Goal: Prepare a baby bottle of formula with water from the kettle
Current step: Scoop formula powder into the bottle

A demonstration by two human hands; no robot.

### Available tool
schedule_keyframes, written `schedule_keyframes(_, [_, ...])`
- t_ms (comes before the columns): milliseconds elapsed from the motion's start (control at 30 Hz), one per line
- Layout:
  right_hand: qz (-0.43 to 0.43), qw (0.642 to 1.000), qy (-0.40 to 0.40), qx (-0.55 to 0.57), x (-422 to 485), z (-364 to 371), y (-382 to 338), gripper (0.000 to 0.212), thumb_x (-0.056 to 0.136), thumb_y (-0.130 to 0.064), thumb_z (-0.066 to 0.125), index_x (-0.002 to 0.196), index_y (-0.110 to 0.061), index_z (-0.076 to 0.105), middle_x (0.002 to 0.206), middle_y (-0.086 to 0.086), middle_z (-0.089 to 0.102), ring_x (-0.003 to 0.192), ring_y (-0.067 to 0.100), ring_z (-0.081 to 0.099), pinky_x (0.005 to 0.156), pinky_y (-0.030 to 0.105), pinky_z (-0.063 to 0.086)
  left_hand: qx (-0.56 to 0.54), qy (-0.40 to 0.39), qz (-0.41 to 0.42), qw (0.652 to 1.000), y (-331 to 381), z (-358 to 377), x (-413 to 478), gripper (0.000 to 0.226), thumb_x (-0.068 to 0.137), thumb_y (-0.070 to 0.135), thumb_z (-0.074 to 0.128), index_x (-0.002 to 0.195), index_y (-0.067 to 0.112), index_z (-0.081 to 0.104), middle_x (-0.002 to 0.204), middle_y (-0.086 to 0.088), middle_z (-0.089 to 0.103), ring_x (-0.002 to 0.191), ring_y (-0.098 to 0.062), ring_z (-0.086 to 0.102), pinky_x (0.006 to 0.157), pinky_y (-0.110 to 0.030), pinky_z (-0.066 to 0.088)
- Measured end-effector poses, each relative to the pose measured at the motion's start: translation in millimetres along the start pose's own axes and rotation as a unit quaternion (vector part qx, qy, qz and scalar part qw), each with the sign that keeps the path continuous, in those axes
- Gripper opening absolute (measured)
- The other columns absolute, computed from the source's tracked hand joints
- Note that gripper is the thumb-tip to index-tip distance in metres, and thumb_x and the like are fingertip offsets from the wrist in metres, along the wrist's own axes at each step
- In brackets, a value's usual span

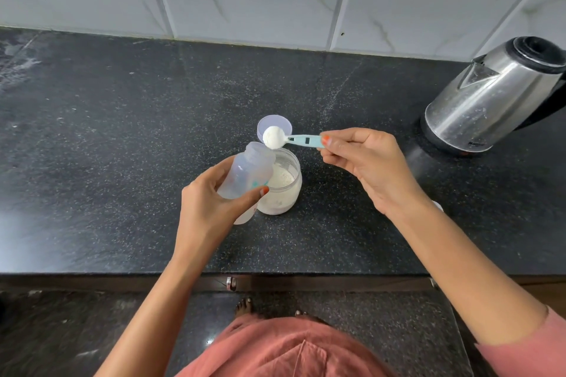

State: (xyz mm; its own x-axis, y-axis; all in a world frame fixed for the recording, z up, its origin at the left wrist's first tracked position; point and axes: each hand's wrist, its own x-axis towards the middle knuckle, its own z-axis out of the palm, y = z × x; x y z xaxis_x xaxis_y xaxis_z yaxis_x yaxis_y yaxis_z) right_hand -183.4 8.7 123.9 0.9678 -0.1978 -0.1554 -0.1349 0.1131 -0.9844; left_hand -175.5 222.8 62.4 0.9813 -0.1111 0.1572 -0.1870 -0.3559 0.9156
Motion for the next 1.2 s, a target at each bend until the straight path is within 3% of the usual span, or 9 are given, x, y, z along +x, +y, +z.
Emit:
schedule_keyframes(200, [-0.126, 0.986, -0.001, -0.108, -5.3, 7.8, 2.8, 0.017, 0.078, 0.001, 0.066, 0.080, -0.016, 0.069, 0.062, -0.010, 0.070, 0.058, 0.003, 0.063, 0.061, 0.012, 0.050, -0.014, -0.013, -0.004, 1.000, 2.5, 1.9, 3.9, 0.043, 0.064, 0.034, 0.081, 0.093, 0.056, 0.059, 0.086, 0.043, 0.062, 0.087, 0.017, 0.059, 0.070, -0.002, 0.044])
schedule_keyframes(400, [-0.231, 0.952, 0.013, -0.198, -9.9, 9.3, 12.6, 0.021, 0.078, -0.001, 0.067, 0.089, -0.019, 0.067, 0.081, -0.015, 0.066, 0.067, -0.005, 0.063, 0.066, 0.009, 0.049, -0.023, -0.021, -0.012, 0.999, 4.0, 3.0, 8.0, 0.041, 0.065, 0.032, 0.082, 0.093, 0.053, 0.061, 0.086, 0.039, 0.064, 0.085, 0.015, 0.061, 0.069, -0.002, 0.044])
schedule_keyframes(633, [-0.360, 0.888, 0.019, -0.286, -12.8, 8.4, 22.4, 0.010, 0.076, 0.001, 0.066, 0.085, 0.000, 0.070, 0.089, -0.002, 0.064, 0.082, 0.004, 0.062, 0.075, 0.013, 0.051, -0.031, -0.026, -0.014, 0.999, 6.3, 2.9, 10.9, 0.038, 0.064, 0.033, 0.082, 0.087, 0.056, 0.062, 0.085, 0.035, 0.066, 0.083, 0.013, 0.062, 0.070, -0.007, 0.048])
schedule_keyframes(833, [-0.376, 0.873, 0.010, -0.311, -15.0, 8.2, 25.8, 0.006, 0.076, 0.000, 0.066, 0.080, 0.003, 0.069, 0.086, 0.010, 0.067, 0.082, 0.013, 0.062, 0.076, 0.016, 0.052, -0.036, -0.030, -0.025, 0.999, 3.5, 2.8, 11.1, 0.039, 0.064, 0.031, 0.082, 0.091, 0.052, 0.063, 0.086, 0.033, 0.067, 0.085, 0.011, 0.063, 0.073, -0.015, 0.052])
schedule_keyframes(1000, [-0.390, 0.863, 0.015, -0.320, -15.4, 8.5, 26.5, 0.004, 0.075, 0.002, 0.066, 0.078, 0.005, 0.069, 0.085, 0.015, 0.069, 0.082, 0.014, 0.062, 0.076, 0.015, 0.052, -0.039, -0.034, -0.021, 0.998, 5.1, 3.1, 11.5, 0.038, 0.065, 0.031, 0.082, 0.090, 0.052, 0.063, 0.084, 0.035, 0.066, 0.084, 0.013, 0.063, 0.073, -0.008, 0.049])
schedule_keyframes(1200, [-0.399, 0.854, 0.017, -0.334, -16.4, 7.9, 27.4, 0.004, 0.075, 0.001, 0.066, 0.077, 0.004, 0.068, 0.085, 0.015, 0.069, 0.080, 0.014, 0.062, 0.075, 0.017, 0.053, -0.042, -0.033, -0.021, 0.998, 6.2, 2.5, 11.1, 0.038, 0.065, 0.031, 0.082, 0.088, 0.054, 0.062, 0.083, 0.035, 0.067, 0.084, 0.012, 0.063, 0.073, -0.009, 0.050])
